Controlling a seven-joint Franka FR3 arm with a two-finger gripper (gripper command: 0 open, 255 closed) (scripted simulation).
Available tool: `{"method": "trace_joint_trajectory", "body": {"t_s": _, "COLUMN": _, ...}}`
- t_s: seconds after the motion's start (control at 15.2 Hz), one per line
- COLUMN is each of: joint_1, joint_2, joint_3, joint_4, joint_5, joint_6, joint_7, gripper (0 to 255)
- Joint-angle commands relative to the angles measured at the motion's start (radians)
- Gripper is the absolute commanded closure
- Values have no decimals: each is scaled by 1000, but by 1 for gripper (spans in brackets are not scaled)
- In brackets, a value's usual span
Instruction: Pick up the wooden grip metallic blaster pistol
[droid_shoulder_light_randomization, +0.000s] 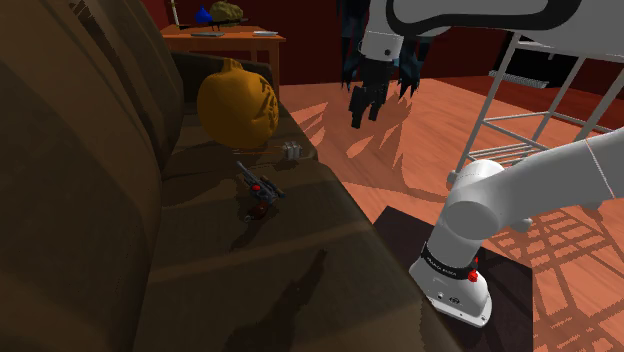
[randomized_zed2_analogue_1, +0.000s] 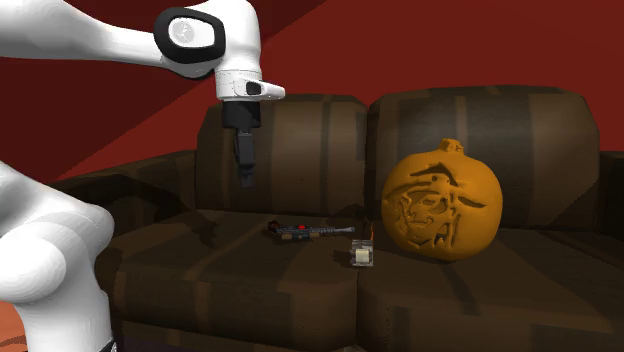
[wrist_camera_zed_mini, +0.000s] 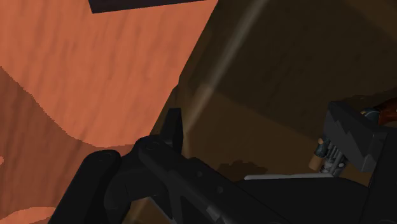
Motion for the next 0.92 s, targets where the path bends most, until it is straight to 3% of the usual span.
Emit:
{"method": "trace_joint_trajectory", "body": {"t_s": 0.0, "joint_1": 0, "joint_2": 0, "joint_3": 0, "joint_4": 0, "joint_5": 0, "joint_6": 0, "joint_7": 0, "gripper": 0}}
{"method": "trace_joint_trajectory", "body": {"t_s": 0.86, "joint_1": 44, "joint_2": 390, "joint_3": 176, "joint_4": 93, "joint_5": 69, "joint_6": 325, "joint_7": 211, "gripper": 0}}
